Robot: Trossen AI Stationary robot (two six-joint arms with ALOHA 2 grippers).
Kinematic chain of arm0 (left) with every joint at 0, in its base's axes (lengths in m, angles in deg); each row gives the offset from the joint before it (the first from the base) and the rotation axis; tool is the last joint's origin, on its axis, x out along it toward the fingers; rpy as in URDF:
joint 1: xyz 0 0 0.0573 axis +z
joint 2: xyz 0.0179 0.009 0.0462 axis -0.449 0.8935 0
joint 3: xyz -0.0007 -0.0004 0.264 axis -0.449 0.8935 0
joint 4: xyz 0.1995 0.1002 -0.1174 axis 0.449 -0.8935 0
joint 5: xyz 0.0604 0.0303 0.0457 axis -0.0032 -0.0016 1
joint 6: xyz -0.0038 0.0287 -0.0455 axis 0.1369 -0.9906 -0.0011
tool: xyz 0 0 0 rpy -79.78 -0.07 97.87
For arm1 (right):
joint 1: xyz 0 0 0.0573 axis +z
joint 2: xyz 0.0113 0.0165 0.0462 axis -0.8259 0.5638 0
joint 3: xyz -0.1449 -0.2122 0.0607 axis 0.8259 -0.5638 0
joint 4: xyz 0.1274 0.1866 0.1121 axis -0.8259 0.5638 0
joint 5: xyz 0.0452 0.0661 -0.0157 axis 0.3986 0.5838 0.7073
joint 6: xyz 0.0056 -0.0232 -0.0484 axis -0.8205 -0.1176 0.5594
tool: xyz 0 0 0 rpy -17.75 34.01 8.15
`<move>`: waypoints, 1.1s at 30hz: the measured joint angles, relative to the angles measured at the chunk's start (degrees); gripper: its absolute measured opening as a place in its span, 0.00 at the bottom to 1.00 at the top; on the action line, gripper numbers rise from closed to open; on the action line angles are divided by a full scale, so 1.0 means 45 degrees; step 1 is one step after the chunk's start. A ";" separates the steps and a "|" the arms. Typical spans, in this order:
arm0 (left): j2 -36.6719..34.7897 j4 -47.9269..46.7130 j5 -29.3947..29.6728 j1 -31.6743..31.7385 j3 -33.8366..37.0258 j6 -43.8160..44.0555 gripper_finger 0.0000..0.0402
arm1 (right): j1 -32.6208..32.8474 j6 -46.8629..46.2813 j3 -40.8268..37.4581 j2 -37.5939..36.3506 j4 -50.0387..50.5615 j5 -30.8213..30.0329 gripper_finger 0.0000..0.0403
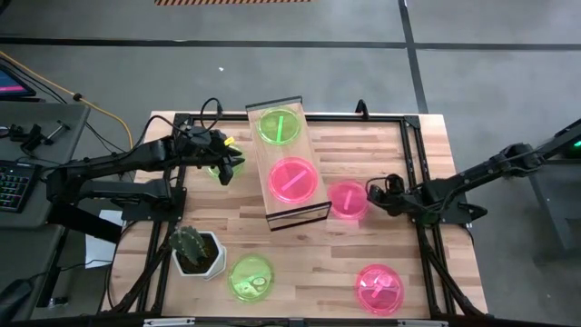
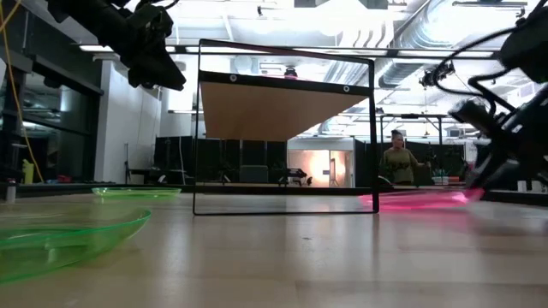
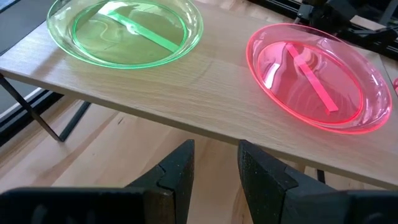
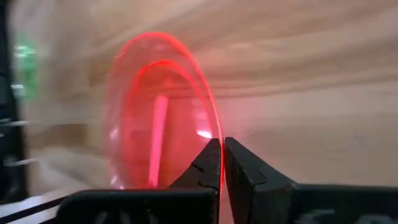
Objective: Place and stack plates onto a shelf
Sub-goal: Stack the top light red plate on top of the light red plate on the shelf
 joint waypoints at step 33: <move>0.0000 0.2482 -0.0011 -0.0003 0.0000 -0.0981 0.28 | -0.3825 0.8796 0.5788 0.0380 -0.1514 -0.0847 0.00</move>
